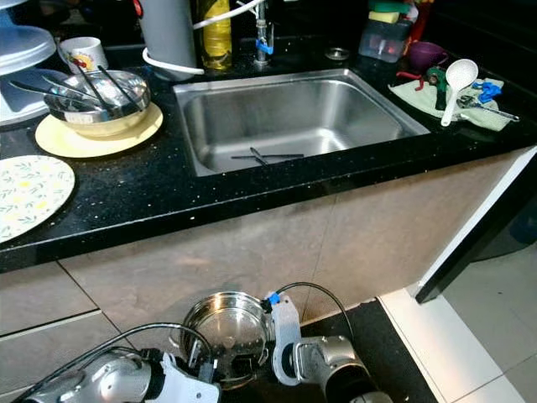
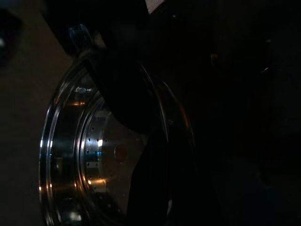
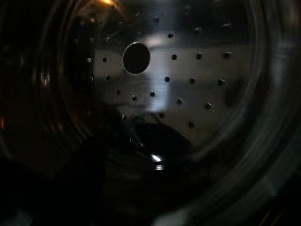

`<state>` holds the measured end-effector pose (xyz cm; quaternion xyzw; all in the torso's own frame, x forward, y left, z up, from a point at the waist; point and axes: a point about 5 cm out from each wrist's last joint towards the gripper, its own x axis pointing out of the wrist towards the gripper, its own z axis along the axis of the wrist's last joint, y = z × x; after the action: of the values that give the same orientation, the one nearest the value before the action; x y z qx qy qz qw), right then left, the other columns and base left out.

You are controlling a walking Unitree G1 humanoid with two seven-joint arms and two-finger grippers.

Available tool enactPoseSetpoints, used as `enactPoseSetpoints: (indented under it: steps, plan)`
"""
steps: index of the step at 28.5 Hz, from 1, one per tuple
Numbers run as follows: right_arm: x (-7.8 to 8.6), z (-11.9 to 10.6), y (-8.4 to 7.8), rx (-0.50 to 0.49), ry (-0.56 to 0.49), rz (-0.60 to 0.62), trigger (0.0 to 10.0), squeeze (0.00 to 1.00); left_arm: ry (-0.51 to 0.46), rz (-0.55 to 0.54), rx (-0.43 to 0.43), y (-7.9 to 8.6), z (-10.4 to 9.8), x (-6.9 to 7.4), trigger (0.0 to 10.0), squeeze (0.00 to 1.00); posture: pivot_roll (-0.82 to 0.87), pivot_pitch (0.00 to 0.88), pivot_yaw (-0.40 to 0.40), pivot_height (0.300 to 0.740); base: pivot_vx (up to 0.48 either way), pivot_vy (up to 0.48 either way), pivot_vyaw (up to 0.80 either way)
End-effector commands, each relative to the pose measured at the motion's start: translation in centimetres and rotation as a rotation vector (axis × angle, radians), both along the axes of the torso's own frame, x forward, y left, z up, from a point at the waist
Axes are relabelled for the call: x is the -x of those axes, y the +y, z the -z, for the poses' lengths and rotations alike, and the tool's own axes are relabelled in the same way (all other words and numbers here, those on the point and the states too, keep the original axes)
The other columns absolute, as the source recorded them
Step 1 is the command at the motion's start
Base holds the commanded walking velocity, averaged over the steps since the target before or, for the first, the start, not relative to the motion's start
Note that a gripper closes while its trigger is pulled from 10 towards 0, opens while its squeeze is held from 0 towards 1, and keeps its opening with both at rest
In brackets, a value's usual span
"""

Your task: Kitchen organization

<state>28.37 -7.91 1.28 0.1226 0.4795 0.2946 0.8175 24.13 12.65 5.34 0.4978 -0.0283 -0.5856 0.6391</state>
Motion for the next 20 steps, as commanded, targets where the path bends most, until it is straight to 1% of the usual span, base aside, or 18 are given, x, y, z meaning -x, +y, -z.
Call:
enactPoseSetpoints:
  steps: [1,2,3,4,5,6,20]
  plan:
    - [0.75,1.09,-0.47,0.032,0.046,0.023,9.4,0.00,-0.051,0.038,0.024,-0.42,-1.06,-0.29,0.0,0.00,-0.07,0.183,-0.056,0.740,0.000,0.000,0.00]
    - [0.75,1.09,-0.47,0.032,0.046,0.023,9.4,0.00,-0.051,0.038,0.024,-0.42,-1.06,-0.29,0.0,0.00,-0.07,0.183,-0.056,0.740,0.000,0.000,0.00]
    - [0.70,1.12,-0.55,0.035,0.044,0.033,4.8,0.00,-0.059,0.052,0.020,-0.50,-1.17,-0.28,0.0,0.00,-0.07,0.183,-0.056,0.740,0.000,0.000,0.00]
    - [0.66,1.15,-0.61,0.039,0.042,0.042,2.5,0.00,-0.065,0.068,0.012,-0.50,-1.24,-0.24,0.0,0.00,-0.07,0.183,-0.056,0.740,0.000,0.000,0.00]
    - [0.62,1.17,-0.67,0.041,0.041,0.048,1.9,0.00,-0.069,0.078,0.006,-0.48,-1.28,-0.22,0.0,0.00,-0.07,0.184,-0.057,0.740,0.000,0.000,0.00]
    - [0.58,1.19,-0.72,0.043,0.039,0.053,0.0,0.00,-0.070,0.084,0.000,-0.39,-1.29,-0.18,0.0,0.00,-0.07,0.184,-0.057,0.740,0.000,0.000,0.00]
    - [0.25,1.27,-0.84,0.055,0.019,0.069,0.0,0.00,-0.066,0.094,-0.020,-0.15,-1.14,0.01,0.0,0.00,-0.07,0.185,-0.059,0.740,0.000,0.000,0.00]
